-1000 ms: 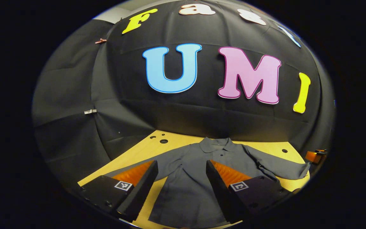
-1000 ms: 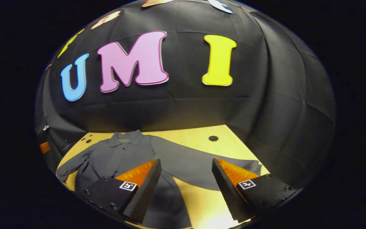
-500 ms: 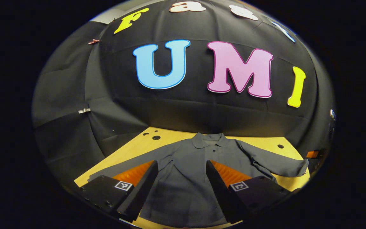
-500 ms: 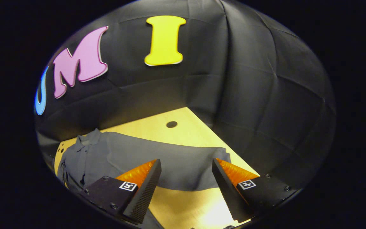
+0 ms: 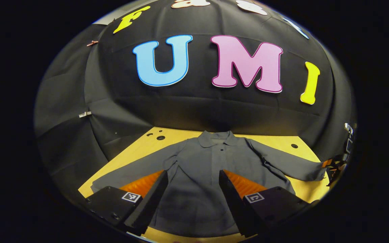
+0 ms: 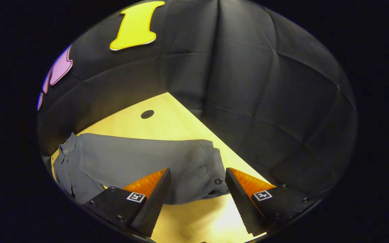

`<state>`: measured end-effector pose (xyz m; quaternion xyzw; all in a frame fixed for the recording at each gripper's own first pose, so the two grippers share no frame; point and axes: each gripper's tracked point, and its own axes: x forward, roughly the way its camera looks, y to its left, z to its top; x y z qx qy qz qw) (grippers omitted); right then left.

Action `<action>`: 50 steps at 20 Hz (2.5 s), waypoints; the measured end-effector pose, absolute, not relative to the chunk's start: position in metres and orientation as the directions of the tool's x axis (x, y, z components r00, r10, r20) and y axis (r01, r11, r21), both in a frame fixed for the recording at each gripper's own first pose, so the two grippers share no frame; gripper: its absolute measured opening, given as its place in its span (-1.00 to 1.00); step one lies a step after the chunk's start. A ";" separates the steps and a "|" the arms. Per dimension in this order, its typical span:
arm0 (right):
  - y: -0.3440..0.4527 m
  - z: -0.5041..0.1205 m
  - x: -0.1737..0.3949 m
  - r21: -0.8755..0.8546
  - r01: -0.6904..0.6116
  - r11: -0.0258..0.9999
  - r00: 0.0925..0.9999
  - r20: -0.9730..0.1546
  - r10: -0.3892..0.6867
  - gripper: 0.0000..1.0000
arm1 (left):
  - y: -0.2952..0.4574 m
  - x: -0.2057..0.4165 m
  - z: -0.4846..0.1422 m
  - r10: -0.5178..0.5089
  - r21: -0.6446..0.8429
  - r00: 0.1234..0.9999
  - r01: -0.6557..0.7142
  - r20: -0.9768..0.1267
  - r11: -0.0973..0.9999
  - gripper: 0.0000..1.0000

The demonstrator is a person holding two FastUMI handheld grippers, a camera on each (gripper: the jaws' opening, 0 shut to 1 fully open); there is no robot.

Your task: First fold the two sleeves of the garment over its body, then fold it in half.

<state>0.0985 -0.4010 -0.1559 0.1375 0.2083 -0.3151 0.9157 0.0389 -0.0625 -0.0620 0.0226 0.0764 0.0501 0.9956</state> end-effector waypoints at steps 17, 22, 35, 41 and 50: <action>-0.403 -0.191 0.119 0.080 0.636 0.767 0.661 -0.570 -0.488 0.96 | -0.051 0.029 -0.069 0.133 0.036 0.977 -0.129 -0.167 0.991 0.92; -0.391 -0.193 0.133 0.085 0.598 0.797 0.684 -0.573 -0.452 -0.26 | -0.050 0.029 -0.076 0.139 0.010 0.972 -0.140 -0.188 0.990 0.92; -0.368 -0.113 0.143 -0.025 0.440 0.898 0.812 -0.416 -0.409 -0.89 | 0.017 0.001 -0.115 0.276 0.010 0.924 -0.284 -0.266 0.959 0.92; -0.328 -0.057 0.149 -0.048 0.387 0.921 0.861 -0.338 -0.380 -0.89 | 0.035 -0.006 -0.115 0.296 0.000 0.918 -0.306 -0.263 0.952 0.92; -0.228 0.040 0.180 -0.059 0.254 0.965 0.938 -0.229 -0.261 -0.89 | 0.066 -0.022 -0.121 0.299 -0.035 0.906 -0.324 -0.300 0.945 0.92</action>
